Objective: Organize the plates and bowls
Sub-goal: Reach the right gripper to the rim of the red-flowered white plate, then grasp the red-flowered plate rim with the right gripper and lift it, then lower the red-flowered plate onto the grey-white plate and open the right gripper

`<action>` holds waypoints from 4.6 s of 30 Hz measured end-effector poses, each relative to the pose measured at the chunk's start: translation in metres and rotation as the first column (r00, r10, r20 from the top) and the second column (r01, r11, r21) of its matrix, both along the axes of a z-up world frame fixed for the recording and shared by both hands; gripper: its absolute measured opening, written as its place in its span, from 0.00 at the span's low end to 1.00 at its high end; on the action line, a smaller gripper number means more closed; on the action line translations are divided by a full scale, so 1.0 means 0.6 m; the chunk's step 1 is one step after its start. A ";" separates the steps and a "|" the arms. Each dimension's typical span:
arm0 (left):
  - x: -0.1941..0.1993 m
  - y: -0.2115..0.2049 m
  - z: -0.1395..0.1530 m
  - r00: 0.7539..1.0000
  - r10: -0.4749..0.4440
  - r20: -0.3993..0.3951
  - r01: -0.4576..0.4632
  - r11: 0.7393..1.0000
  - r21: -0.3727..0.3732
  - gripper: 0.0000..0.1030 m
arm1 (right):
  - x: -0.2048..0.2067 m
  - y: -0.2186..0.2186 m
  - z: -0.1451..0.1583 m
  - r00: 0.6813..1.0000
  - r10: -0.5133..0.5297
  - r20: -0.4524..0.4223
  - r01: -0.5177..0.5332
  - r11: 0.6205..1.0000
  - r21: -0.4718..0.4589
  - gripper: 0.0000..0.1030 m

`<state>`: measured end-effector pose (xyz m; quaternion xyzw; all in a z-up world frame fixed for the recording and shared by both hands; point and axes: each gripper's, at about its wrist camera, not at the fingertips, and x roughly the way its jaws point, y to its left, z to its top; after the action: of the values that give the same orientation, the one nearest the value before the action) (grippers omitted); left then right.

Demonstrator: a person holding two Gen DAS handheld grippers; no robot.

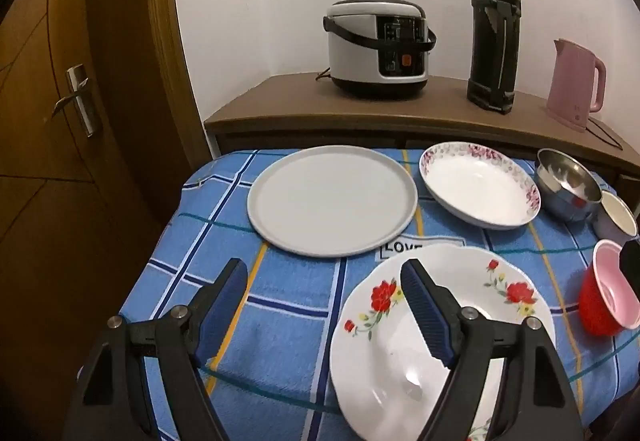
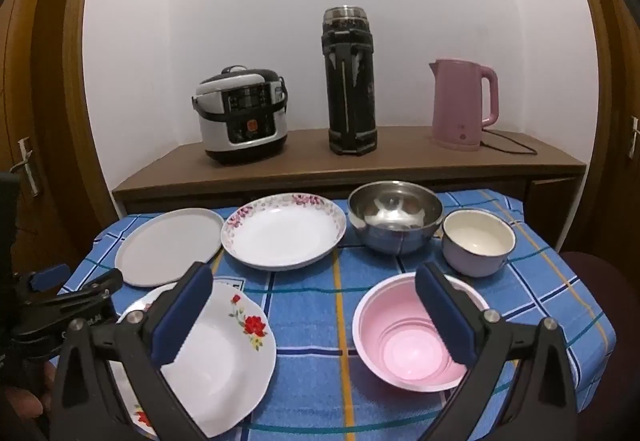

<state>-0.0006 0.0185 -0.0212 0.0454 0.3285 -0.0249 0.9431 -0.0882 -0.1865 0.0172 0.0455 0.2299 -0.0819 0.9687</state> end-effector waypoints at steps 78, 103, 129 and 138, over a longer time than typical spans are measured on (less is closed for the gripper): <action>0.029 -0.022 -0.100 0.969 -0.139 -0.203 0.118 0.987 -0.113 0.43 | 0.069 0.034 -0.145 0.883 0.333 -0.330 -0.279 0.939 0.200 0.26; 0.119 0.078 -0.049 0.994 -0.030 -0.102 0.018 0.993 -0.118 0.43 | 0.150 0.112 -0.086 0.879 0.398 -0.264 -0.368 0.917 0.156 0.25; 0.346 0.139 -0.095 0.981 0.058 -0.184 -0.083 0.988 -0.131 0.43 | 0.411 0.185 -0.141 0.874 0.359 -0.327 -0.297 0.928 0.226 0.24; 0.340 0.118 -0.093 0.983 0.061 -0.172 -0.072 0.996 -0.060 0.45 | 0.375 0.175 -0.106 0.924 0.301 -0.237 -0.263 0.948 0.180 0.59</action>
<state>0.2035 0.0890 -0.0773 0.0007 0.4081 -0.0079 0.9129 0.1370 -0.0813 -0.0463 0.0708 0.3650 0.0702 0.9256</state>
